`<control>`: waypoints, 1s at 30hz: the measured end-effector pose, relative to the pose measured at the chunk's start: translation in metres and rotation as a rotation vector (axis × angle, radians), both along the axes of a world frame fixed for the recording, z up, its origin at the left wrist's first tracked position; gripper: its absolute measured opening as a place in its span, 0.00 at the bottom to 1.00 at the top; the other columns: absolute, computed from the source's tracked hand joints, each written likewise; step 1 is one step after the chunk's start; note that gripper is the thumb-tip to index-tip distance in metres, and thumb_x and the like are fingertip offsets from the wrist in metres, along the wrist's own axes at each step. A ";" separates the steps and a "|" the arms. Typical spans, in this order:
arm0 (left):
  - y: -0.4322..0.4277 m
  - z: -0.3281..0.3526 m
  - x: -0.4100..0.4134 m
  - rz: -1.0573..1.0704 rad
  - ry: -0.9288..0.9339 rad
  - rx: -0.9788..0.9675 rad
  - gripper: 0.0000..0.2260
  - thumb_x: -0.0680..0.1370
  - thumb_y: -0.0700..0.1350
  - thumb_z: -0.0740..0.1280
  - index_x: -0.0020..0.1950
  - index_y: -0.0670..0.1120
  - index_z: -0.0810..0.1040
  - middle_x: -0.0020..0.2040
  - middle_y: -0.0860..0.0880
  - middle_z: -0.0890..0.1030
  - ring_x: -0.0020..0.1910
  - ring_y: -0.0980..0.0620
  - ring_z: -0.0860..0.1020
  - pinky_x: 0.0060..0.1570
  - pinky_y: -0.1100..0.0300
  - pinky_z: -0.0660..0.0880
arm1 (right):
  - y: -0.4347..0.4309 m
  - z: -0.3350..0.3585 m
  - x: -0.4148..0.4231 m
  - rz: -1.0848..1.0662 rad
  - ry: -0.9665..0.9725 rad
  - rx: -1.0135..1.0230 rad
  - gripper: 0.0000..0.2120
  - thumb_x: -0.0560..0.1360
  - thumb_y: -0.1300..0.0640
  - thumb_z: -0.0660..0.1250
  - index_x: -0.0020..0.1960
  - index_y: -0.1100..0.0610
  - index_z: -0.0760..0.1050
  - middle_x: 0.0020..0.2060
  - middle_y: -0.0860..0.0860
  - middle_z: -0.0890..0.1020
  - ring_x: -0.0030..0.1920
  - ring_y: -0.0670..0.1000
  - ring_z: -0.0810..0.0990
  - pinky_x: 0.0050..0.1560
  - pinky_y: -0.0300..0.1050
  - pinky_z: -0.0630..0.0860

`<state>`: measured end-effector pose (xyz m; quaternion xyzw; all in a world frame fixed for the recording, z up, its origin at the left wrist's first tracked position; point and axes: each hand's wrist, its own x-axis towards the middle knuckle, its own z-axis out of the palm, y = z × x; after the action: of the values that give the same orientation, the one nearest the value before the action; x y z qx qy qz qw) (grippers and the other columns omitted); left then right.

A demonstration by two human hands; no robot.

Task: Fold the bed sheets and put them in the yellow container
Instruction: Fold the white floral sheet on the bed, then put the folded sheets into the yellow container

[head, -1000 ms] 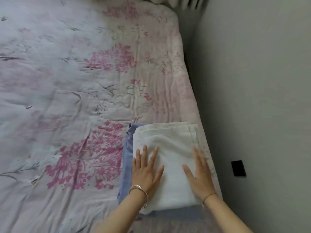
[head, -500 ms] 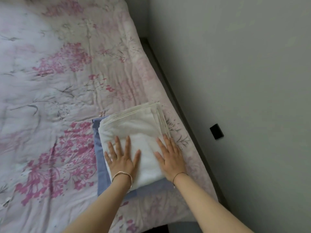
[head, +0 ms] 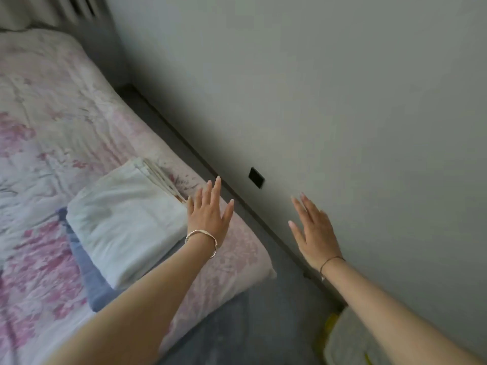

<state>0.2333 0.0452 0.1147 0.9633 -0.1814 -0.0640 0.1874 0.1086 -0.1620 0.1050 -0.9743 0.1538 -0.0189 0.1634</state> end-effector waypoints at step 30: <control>-0.356 -0.284 -0.380 -0.975 0.132 0.224 0.35 0.75 0.68 0.46 0.77 0.52 0.43 0.78 0.51 0.51 0.75 0.48 0.54 0.74 0.51 0.49 | -0.259 -0.255 -0.484 -0.511 0.102 0.181 0.41 0.71 0.28 0.50 0.76 0.49 0.49 0.76 0.49 0.54 0.75 0.49 0.56 0.73 0.49 0.56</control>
<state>-0.1463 -0.3107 -0.1695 0.7746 -0.5900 -0.2238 0.0425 -0.3757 -0.4212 -0.1499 -0.8850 0.4037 0.0034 0.2319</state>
